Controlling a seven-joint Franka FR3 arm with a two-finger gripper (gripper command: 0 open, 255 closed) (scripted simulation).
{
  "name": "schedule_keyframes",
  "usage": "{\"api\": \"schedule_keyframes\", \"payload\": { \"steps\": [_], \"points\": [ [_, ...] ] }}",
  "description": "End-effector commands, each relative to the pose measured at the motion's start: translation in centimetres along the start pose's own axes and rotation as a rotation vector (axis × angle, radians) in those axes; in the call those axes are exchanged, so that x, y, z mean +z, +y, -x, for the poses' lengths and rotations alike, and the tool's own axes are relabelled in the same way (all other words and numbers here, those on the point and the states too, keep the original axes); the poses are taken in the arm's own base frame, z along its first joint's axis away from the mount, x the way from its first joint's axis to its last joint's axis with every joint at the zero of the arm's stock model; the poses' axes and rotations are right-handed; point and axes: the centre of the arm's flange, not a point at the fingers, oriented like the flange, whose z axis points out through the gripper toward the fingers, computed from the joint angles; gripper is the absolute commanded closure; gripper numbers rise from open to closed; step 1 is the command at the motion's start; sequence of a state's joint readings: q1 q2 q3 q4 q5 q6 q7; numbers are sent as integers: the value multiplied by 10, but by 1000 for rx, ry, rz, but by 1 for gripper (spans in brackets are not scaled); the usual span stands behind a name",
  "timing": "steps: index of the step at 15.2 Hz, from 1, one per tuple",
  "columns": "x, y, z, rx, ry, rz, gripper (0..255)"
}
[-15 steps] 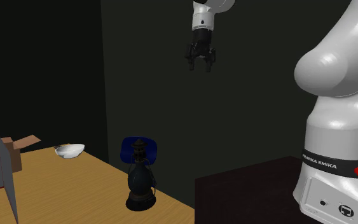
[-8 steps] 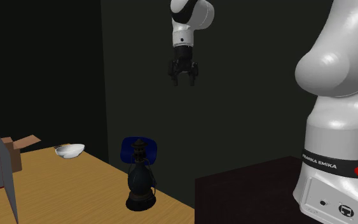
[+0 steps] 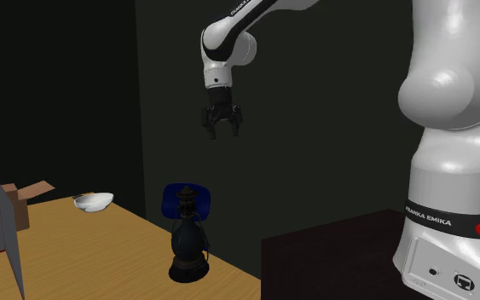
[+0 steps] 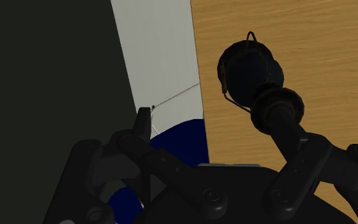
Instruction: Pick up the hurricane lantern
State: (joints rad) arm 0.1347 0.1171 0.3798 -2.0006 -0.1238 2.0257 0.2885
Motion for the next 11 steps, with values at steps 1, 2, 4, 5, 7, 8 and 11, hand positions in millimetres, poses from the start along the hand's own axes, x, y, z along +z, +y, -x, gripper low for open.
{"api": "schedule_keyframes", "payload": {
  "steps": [1, 2, 4, 5, 7, 8, 11],
  "points": [
    [19, -16, -19, -12, -14, 16, 0],
    [29, -24, -26, -18, -21, 23, 0],
    [47, -40, -42, -31, -34, 38, 0],
    [56, -48, -49, -37, -41, 45, 0],
    [76, -63, -64, -49, -55, 60, 0],
    [85, -71, -71, -55, -61, 68, 0],
    [115, -95, -92, -73, -82, 90, 0]
  ]
}}
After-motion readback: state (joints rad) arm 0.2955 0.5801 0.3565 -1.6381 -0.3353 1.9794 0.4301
